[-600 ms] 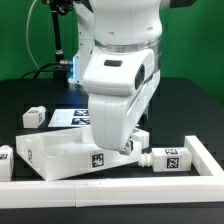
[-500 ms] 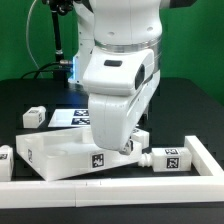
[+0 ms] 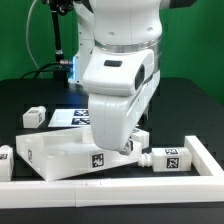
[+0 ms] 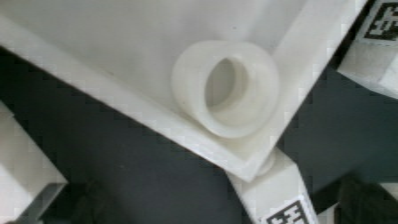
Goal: Assemble one leg
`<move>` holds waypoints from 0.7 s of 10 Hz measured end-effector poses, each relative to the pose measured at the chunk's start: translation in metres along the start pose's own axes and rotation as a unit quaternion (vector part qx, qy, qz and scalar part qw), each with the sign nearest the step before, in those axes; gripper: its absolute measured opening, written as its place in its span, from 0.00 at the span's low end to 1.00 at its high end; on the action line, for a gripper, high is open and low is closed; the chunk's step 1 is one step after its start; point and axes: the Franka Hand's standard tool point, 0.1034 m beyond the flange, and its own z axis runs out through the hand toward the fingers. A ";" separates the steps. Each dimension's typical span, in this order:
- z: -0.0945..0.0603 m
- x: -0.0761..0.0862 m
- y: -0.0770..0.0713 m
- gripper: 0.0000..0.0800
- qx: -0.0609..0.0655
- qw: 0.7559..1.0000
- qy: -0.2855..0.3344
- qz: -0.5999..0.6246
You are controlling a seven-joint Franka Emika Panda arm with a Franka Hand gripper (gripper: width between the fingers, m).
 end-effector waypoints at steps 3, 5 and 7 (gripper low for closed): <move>-0.013 0.006 -0.020 0.81 -0.032 0.999 0.002 0.042; -0.008 0.009 -0.054 0.81 -0.063 0.996 0.016 0.061; 0.008 0.007 -0.077 0.81 -0.093 0.993 0.035 0.066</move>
Offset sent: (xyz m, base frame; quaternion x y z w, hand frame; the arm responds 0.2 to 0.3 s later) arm -0.0590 0.0261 0.0256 -0.0890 0.0073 0.0607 0.9942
